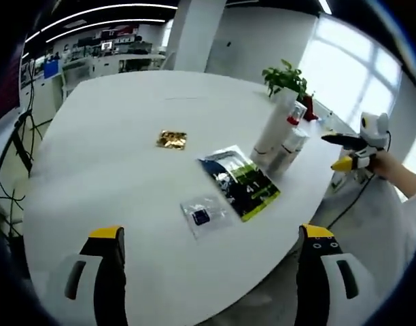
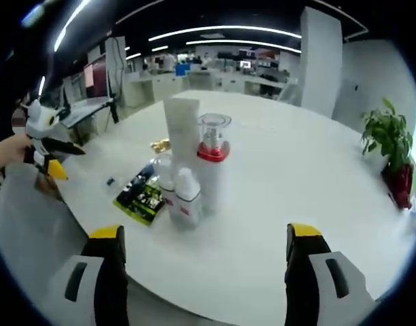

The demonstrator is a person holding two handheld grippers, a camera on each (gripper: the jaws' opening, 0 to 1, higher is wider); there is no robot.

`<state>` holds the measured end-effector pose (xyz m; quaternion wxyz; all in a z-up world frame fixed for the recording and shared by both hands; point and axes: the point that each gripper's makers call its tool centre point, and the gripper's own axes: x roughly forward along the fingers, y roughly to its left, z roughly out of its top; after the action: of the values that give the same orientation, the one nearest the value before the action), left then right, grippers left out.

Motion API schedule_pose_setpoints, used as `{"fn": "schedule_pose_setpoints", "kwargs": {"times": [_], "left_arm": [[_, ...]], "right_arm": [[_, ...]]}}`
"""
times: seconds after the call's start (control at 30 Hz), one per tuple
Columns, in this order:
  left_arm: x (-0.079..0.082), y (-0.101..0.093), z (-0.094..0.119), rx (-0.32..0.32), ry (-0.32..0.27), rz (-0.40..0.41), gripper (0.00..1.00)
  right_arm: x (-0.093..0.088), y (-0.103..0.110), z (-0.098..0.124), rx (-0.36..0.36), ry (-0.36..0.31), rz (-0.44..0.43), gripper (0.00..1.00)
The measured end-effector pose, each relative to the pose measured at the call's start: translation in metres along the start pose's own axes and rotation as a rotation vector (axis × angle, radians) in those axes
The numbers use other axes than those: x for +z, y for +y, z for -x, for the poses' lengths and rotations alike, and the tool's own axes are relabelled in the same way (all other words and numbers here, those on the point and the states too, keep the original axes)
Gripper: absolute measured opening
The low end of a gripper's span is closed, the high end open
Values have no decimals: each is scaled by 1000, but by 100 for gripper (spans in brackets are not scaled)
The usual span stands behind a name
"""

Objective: Arrange the skincare products in the storage area until every visible bottle or jar stands upright without overlapping.

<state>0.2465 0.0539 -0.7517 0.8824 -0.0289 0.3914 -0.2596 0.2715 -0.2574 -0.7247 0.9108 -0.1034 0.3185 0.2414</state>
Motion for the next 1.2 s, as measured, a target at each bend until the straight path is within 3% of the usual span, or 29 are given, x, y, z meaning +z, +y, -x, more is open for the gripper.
{"fn": "schedule_pose_setpoints", "kwargs": {"times": [0.37, 0.83, 1.2], "left_arm": [[11, 22, -37, 27, 118, -51, 99], [56, 43, -97, 73, 189, -137, 98], [75, 59, -127, 98, 240, -158, 94]], "right_arm": [[-3, 0, 0, 3, 18, -19, 96], [-6, -2, -1, 7, 22, -49, 95], [-4, -3, -3, 3, 11, -50, 94]]}}
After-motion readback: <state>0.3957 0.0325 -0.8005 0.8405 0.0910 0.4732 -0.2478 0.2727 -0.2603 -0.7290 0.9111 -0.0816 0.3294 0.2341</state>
